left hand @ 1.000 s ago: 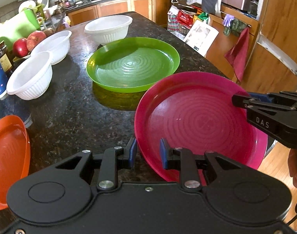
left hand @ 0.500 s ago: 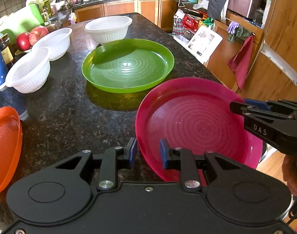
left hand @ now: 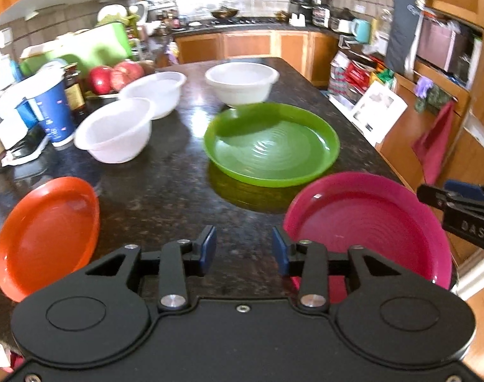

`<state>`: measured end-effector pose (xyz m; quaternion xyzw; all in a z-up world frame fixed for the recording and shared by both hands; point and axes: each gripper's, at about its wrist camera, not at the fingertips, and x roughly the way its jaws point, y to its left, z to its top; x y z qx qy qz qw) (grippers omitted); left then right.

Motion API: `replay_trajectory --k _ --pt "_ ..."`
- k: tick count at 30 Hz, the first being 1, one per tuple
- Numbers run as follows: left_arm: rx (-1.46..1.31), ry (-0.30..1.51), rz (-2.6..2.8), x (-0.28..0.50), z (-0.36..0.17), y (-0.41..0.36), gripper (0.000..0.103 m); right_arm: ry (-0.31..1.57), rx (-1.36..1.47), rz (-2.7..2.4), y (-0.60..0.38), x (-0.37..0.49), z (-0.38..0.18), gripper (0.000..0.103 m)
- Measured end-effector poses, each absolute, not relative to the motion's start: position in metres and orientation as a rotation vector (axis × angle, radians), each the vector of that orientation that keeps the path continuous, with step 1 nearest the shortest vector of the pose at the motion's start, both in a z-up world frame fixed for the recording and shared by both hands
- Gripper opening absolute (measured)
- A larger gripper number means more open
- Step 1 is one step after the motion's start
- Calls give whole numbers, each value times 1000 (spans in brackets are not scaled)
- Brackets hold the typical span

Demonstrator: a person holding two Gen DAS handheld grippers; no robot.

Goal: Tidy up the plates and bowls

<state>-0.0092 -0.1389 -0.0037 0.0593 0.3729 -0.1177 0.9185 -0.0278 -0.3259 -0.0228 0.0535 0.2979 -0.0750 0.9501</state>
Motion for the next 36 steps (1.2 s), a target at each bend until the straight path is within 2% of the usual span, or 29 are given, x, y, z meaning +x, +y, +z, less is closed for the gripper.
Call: replay_trajectory --k 5,7,19,36 --pt "76 763 -197 -1 2 -120 51 577 110 -119 -318 -26 -17 46" --pt "58 761 -183 4 4 -111 55 557 119 -115 -315 -24 -13 46" --pt "81 764 -245 44 14 -81 55 495 57 -90 -275 5 21 48" --pt "105 821 -316 89 10 -88 52 641 90 -70 -283 49 28 43"
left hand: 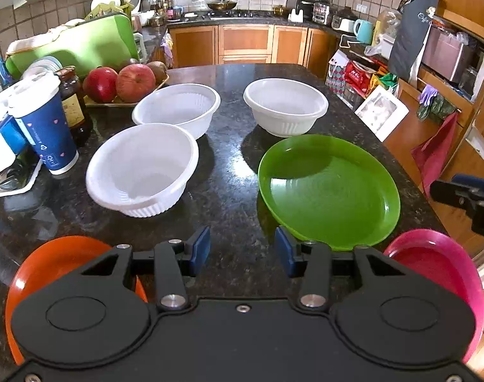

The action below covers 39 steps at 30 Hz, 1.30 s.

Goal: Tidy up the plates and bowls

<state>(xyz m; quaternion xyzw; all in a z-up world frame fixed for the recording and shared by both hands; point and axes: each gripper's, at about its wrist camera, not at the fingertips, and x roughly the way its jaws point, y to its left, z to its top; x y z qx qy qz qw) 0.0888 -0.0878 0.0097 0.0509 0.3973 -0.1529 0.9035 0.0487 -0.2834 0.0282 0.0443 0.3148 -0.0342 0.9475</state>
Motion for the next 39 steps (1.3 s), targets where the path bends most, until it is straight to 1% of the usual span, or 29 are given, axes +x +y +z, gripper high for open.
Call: replay_trajectory --k 5,8,12,14,16,17,19,20,31,34,35,36,37,38,39 --pt "108 846 -280 106 2 -101 52 687 61 -50 -302 82 23 42" --pt "108 875 -269 118 -4 -109 51 730 76 -28 -315 104 13 37" --pt "125 892 -242 129 -11 -121 47 778 119 7 -332 127 -3 35" --pt "131 904 -237 135 -15 -125 46 795 128 25 -335 135 -9 31" --pt "135 915 -232 139 -19 -127 40 811 135 31 -340 143 -16 30" --pt "132 925 -233 141 -21 -128 39 814 135 29 -341 147 -18 28" --pt "128 942 -242 146 -23 -130 33 821 137 27 -341 153 -22 28" --pt "127 948 -249 147 -24 -131 32 824 142 27 -342 154 -24 27" --pt "139 985 -267 158 -30 -135 31 871 166 49 -348 175 -39 25" --pt "143 981 -275 162 -32 -138 30 870 166 52 -346 176 -40 19" --pt "147 978 -277 163 -32 -139 30 867 160 53 -345 176 -40 19" --pt "150 976 -281 163 -32 -140 28 866 158 55 -345 176 -41 19" --pt "151 974 -286 163 -32 -141 23 865 161 58 -344 175 -41 17" --pt "149 974 -294 164 -32 -141 19 865 166 56 -344 175 -41 16" --pt "149 973 -293 164 -32 -142 20 862 167 48 -343 175 -41 16"
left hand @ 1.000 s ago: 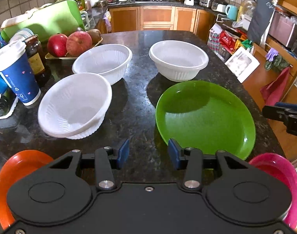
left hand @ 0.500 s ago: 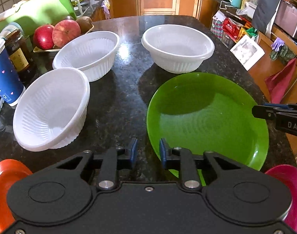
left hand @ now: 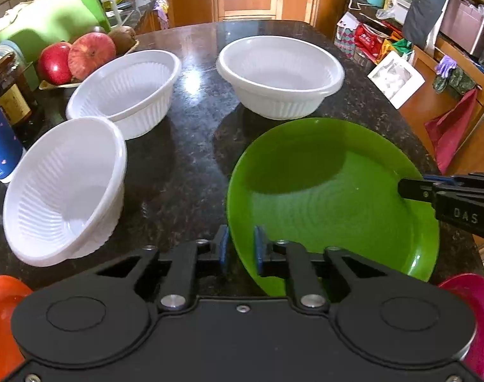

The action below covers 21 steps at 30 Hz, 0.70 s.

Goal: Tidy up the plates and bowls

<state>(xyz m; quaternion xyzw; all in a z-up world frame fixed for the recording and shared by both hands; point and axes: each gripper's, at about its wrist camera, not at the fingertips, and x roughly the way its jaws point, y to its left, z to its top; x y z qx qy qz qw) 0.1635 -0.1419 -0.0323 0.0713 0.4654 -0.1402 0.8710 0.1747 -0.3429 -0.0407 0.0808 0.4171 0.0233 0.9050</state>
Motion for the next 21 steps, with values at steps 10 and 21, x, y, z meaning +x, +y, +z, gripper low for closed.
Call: replay_trajectory --k 10,21 --pt "128 960 -292 159 -28 -131 19 845 145 31 -335 167 -32 16" --pt "108 880 -277 132 -7 -100 19 812 101 46 -309 144 -12 16"
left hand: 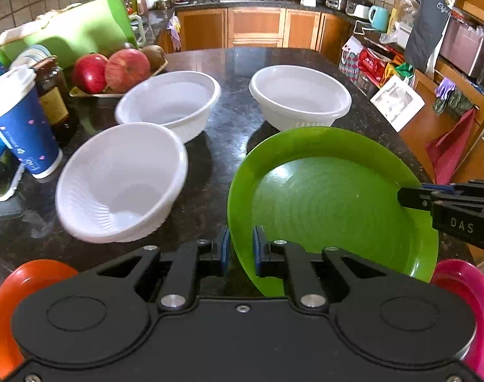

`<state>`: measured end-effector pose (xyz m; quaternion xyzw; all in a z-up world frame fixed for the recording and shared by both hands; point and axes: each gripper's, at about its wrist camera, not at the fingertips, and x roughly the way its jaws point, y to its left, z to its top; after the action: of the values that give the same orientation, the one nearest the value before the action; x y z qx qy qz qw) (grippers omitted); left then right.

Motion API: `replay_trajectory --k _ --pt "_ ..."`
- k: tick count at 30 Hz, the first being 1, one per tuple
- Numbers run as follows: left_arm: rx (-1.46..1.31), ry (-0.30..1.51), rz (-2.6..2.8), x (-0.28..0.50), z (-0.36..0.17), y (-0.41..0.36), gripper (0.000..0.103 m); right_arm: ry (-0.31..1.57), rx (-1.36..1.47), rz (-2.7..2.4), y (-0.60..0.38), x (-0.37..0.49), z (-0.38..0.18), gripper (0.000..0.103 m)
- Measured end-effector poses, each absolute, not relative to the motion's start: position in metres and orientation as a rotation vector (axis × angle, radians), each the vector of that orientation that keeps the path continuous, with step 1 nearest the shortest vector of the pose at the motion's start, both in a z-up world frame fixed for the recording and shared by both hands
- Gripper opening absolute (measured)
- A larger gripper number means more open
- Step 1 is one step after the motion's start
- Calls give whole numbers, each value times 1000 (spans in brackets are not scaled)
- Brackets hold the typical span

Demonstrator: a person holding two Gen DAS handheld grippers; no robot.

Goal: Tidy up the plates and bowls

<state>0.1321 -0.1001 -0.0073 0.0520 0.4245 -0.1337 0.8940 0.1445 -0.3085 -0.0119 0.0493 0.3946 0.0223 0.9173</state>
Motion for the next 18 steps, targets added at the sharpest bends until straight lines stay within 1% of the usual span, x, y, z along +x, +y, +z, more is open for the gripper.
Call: replay_trajectory --k 9,18 --pt "104 831 -290 106 3 -70 19 775 83 26 -276 108 4 16" --pt "115 840 -332 75 1 -38 19 749 106 -13 -245 61 10 16"
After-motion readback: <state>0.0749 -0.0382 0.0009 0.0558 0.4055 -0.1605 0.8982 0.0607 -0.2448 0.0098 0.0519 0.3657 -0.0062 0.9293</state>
